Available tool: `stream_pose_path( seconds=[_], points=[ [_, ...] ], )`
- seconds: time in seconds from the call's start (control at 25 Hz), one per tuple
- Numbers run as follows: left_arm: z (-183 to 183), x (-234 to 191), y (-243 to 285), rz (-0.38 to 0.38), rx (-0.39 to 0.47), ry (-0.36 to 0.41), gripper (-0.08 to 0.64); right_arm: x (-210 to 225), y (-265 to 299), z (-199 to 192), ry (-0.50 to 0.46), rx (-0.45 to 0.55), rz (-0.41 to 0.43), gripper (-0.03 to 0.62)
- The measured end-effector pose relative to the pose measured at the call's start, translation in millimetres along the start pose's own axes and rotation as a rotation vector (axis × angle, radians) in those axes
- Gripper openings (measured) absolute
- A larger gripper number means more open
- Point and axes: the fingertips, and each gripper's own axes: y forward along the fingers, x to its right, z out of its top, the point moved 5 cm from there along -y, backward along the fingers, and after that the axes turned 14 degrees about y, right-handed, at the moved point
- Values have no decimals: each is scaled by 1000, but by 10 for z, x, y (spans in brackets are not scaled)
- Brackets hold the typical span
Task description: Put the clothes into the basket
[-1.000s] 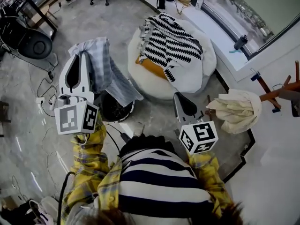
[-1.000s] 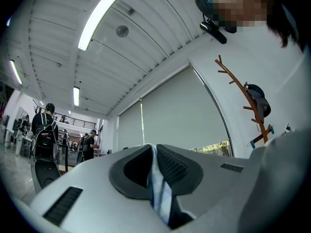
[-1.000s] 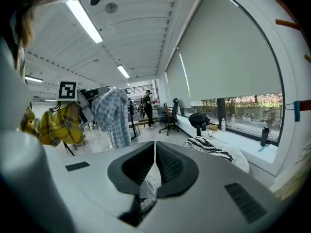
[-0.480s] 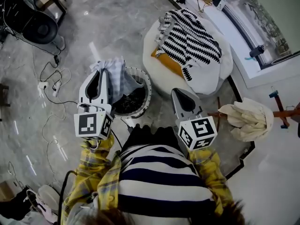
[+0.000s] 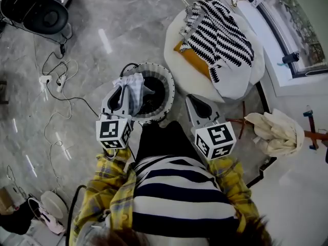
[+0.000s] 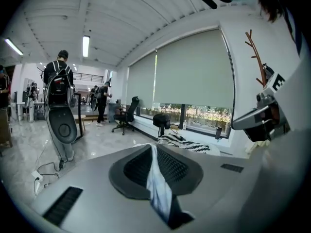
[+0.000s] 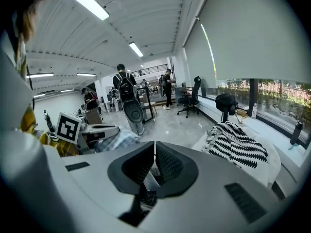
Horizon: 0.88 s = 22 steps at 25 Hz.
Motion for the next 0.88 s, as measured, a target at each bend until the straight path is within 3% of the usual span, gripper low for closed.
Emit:
stream_pose_path(
  seconds=[0.2,0.4,0.48,0.52,0.64,0.88],
  points=[
    [-608,170,139,-101,-168,-47,46,-79,167,-116,6,-49,31,28],
    [-1114,211,229,-148,-386,-73,48,-105,280,-197,21,-92,44,28],
    [-1207,195,233,-154,-434,-65,111,-110,307,-223,25,-104,45,28],
    [-1217,181,231,-151,-436,-59,145,-109,316,-236,26,-109,45,28],
    [-1144,131,222,-126,-404,-43,152,-97,323,-265,34,-114,40,28],
    [-835,56,267,-87,-292,-55,85,-72,281,-232,50,-96,15,28]
  ],
)
